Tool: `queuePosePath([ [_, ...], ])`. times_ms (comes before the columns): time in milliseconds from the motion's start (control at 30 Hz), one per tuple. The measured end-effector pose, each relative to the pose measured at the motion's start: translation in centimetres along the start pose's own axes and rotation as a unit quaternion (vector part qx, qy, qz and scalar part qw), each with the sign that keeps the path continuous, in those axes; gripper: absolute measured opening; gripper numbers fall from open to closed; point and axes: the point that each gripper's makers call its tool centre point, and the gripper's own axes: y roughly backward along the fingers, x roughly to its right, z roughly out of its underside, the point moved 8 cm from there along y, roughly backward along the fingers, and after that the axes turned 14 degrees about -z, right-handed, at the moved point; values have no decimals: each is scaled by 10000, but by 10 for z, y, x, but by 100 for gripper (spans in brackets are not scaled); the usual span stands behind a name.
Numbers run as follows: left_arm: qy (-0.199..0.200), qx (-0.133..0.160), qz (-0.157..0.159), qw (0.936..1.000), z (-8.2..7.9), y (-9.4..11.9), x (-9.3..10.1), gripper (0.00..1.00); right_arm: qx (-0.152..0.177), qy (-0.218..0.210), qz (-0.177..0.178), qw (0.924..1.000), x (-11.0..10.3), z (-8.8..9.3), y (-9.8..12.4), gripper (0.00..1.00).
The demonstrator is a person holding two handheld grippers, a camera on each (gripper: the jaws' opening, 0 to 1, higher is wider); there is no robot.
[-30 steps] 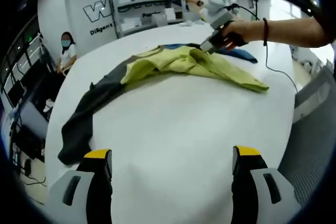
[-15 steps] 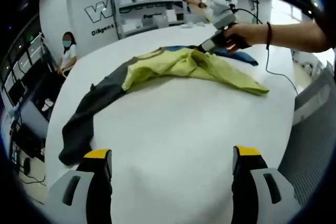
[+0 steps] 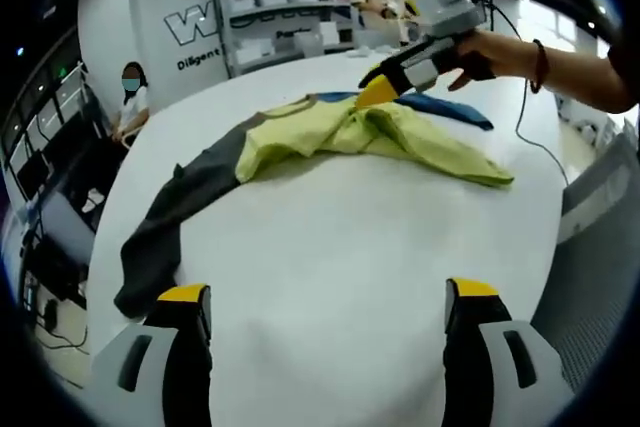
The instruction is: Fold the garment on the visible template until the final outline fits inside the template.
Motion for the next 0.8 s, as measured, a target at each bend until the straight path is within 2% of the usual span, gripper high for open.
queuePosePath([
  [233,52,43,24,10000,-1,0,2,99,-113,152,-367,9991,-15,-3,-10,41],
  [400,175,198,88,9996,-5,1,2,99,-341,223,-558,9976,-23,2,-22,46],
  [633,198,207,98,9995,-4,1,2,99,-532,127,-669,9963,-25,7,-40,44],
  [733,209,224,83,9995,-5,1,2,99,-675,31,-616,9958,-22,12,-48,41],
  [800,235,218,82,9995,-4,1,1,99,-881,-40,-468,9950,-17,16,-50,37],
])
